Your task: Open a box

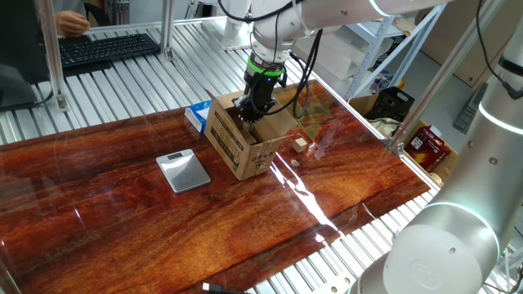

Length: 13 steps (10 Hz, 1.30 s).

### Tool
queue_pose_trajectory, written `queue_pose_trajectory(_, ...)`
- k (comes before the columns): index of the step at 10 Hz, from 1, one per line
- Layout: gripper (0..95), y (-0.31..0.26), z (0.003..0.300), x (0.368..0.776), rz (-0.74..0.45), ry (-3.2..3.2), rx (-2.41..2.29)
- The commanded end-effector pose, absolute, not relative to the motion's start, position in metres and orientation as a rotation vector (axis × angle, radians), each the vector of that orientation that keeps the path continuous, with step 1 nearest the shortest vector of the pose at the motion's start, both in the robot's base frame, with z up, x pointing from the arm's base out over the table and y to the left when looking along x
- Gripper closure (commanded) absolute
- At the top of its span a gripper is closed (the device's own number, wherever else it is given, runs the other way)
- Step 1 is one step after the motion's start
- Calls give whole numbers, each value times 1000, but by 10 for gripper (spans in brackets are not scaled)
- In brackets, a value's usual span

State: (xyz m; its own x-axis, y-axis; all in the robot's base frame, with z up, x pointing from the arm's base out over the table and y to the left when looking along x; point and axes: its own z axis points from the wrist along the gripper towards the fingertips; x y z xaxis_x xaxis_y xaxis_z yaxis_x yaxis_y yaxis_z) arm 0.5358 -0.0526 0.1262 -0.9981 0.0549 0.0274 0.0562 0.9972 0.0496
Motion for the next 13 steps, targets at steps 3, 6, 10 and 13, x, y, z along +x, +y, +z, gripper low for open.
queue_pose_trajectory(3,950,-52,123,541,-72,-3144,-99)
queue_pose_trajectory(6,950,-54,121,553,-71,-3149,-104)
queue_pose_trajectory(10,950,-58,120,573,-69,-3149,-97)
queue_pose_trajectory(13,950,-60,126,585,-55,-3148,-85)
